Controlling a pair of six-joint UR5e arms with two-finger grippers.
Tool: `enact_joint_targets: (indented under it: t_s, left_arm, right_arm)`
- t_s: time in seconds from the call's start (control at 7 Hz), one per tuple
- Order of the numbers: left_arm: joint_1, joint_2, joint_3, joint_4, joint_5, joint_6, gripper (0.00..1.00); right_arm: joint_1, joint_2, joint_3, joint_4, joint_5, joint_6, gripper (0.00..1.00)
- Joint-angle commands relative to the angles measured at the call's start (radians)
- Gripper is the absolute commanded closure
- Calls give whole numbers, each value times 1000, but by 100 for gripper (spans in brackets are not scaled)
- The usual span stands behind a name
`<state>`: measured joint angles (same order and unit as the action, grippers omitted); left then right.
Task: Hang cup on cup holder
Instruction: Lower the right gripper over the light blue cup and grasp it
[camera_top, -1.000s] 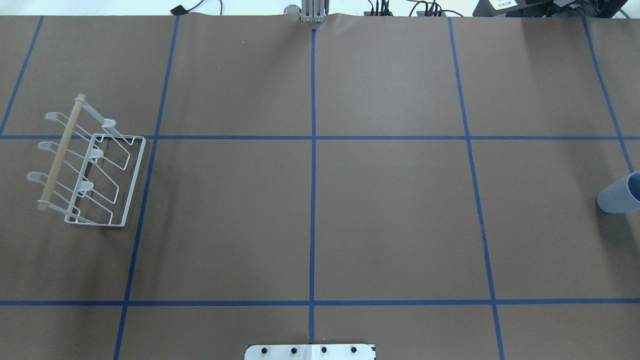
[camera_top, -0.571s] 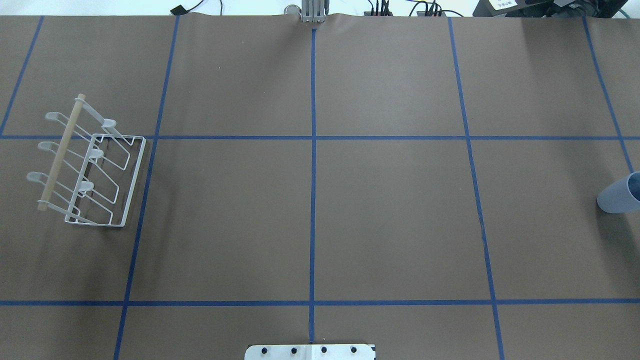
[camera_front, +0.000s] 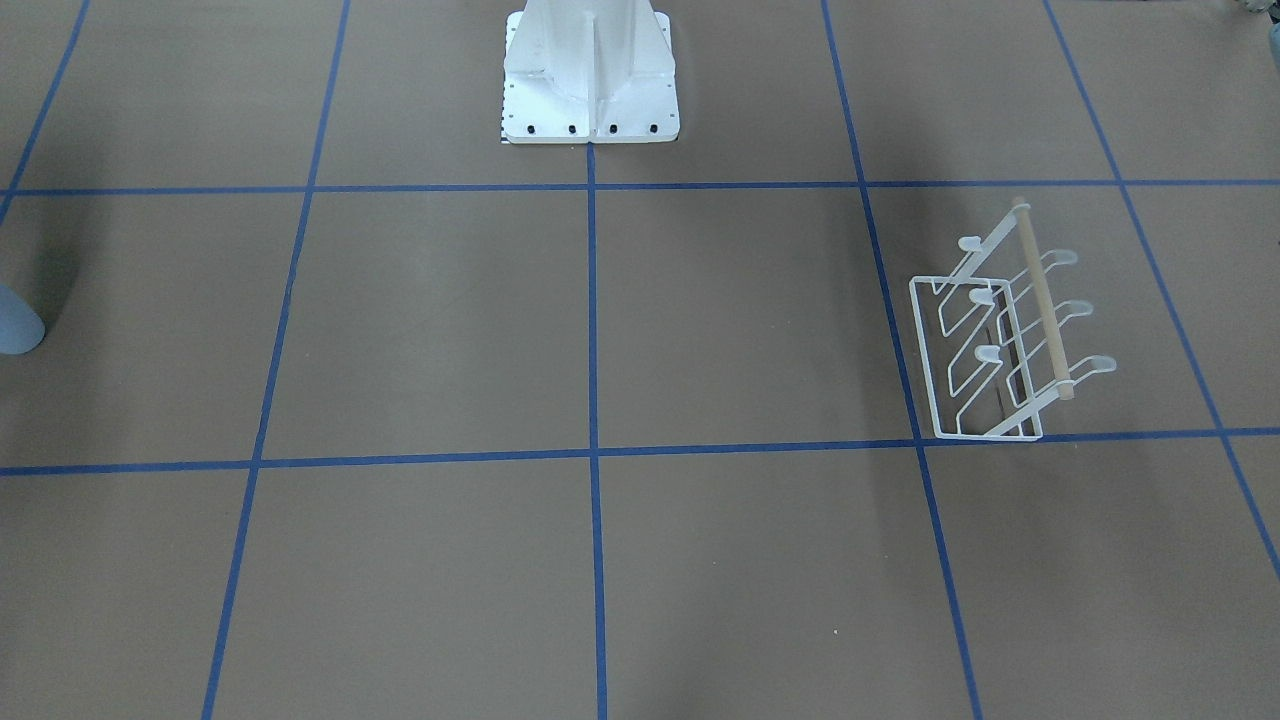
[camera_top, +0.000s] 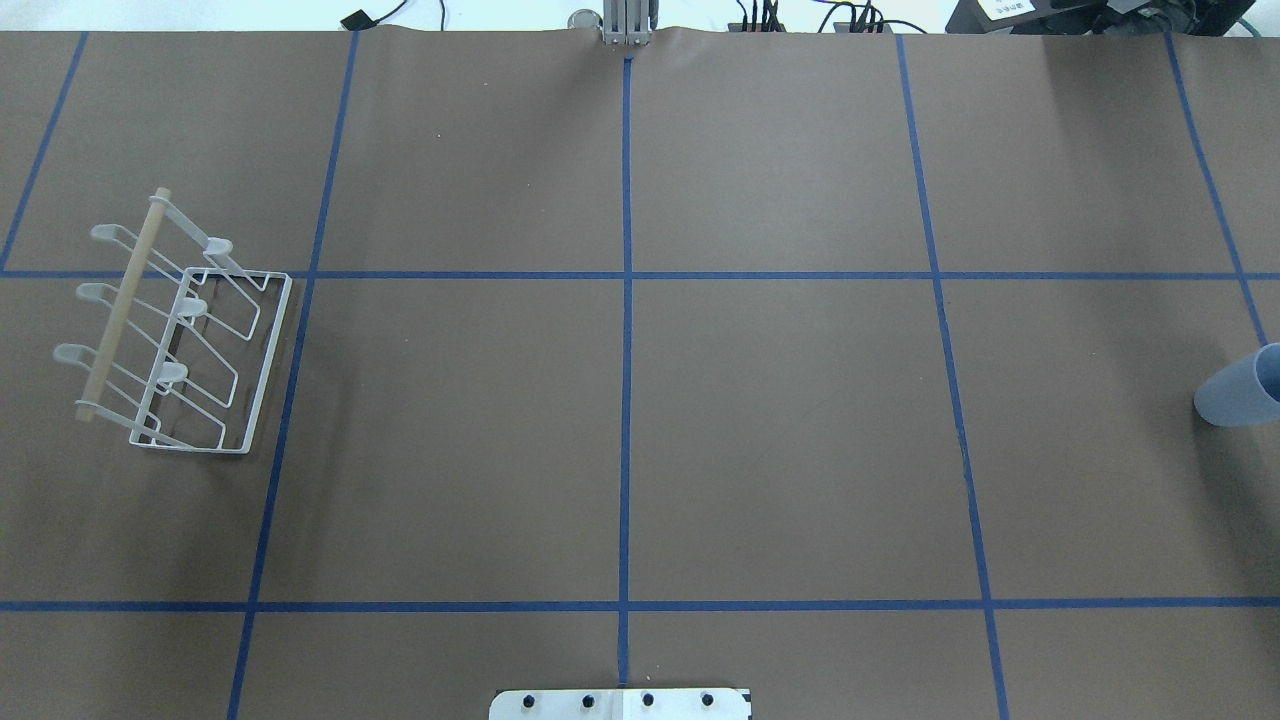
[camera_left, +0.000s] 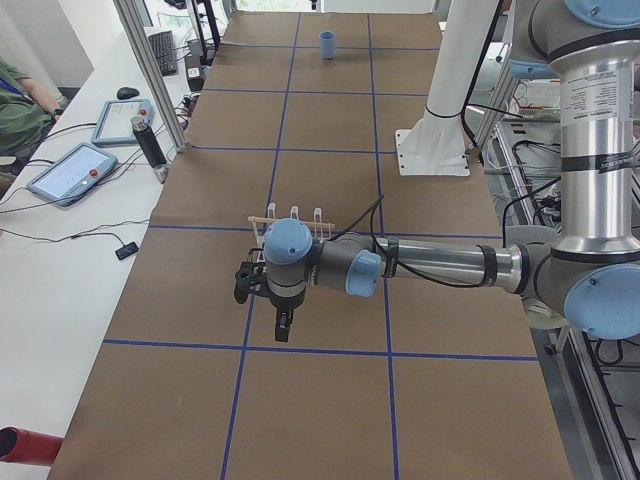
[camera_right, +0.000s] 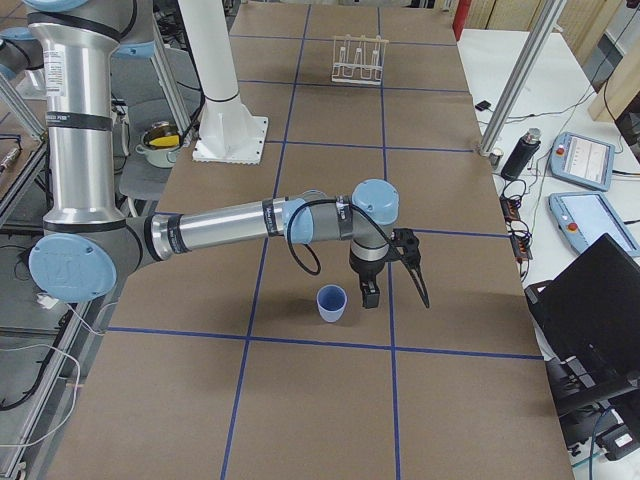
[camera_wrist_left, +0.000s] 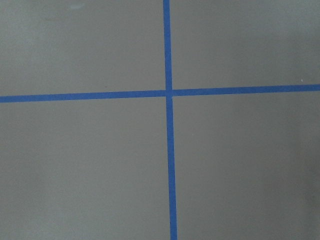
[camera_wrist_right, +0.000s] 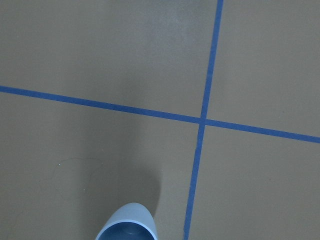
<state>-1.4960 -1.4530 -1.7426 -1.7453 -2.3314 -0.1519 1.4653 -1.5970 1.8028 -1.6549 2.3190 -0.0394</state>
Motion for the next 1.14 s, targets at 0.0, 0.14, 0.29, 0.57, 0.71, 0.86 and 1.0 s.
enact_joint_targets:
  t_s: [0.0,0.14,0.29,0.57,0.71,0.86,1.0]
  left_arm:
    - [0,-1,-8,-22,0,0,1]
    - [0,-3,-8,-23,0,0,1]
    - [0,-4,-8,-26,0,-2,1]
    - [0,-4,-11,-28,-2,-2,1]
    - [0,-6,-11,-31,-2,-2,1]
    - [0,-6,-12,-36,-2,-3,1]
    - [0,-6,-17,-36,-2,-3,1]
  right_arm:
    - [-74,-32,-2,1,16,-13,0]
    - [-95,-50,1,0,11,-14,0]
    - [-112,-69,-3,0,-4,-16,0]
    - [-141,-70,-46,0,-16,-16,0]
    - [-141,-69,-72,1,-15,-14,0]
    - [-141,-66,-98,1,-15,-14,0]
    - [-141,-63,-117,1,-15,-14,0]
